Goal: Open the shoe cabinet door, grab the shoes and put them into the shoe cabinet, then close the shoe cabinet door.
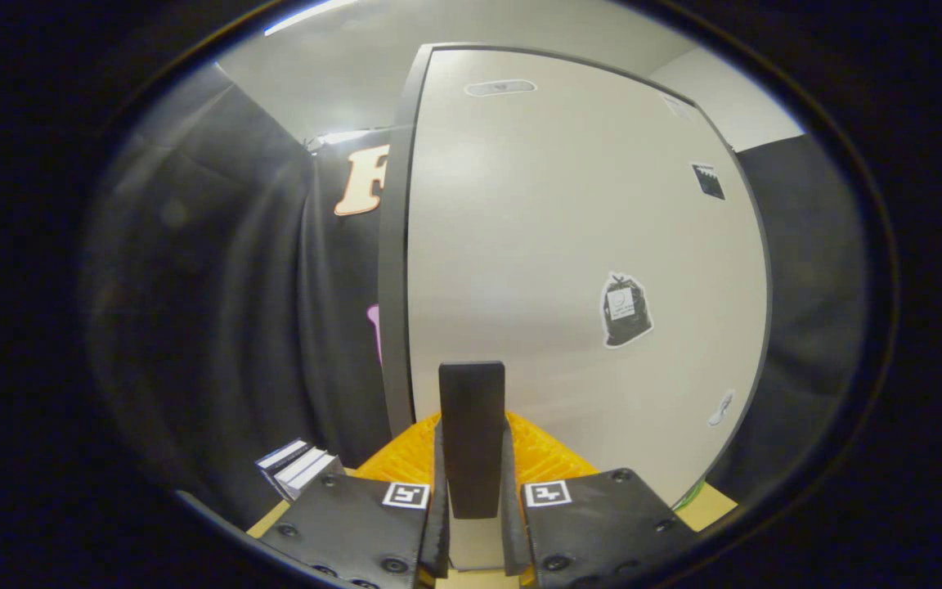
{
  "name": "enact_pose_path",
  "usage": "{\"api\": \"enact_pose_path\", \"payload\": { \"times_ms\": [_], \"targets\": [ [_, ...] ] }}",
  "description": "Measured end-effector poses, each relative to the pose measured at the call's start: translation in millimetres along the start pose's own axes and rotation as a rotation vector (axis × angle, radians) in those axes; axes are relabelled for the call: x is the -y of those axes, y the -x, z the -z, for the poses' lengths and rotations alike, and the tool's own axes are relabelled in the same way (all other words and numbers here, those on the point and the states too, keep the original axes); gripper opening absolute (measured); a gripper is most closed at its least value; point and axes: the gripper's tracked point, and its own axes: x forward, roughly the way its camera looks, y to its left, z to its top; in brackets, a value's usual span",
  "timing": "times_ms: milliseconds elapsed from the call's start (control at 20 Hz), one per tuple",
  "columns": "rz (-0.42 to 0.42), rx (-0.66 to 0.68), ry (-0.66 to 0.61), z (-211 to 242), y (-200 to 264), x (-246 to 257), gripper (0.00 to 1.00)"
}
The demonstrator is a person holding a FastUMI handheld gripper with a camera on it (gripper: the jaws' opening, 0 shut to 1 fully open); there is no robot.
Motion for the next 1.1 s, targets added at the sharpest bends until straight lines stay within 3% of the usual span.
{"api": "enact_pose_path", "payload": {
  "times_ms": [550,900,1100],
  "targets": [
    [-0.077,-0.02,-0.006,1,52,12,0.28],
    [-0.227,-0.054,-0.023,-1,115,43,0.28],
    [-0.3,-0.061,-0.019,0,127,58,0.28]
  ]
}}
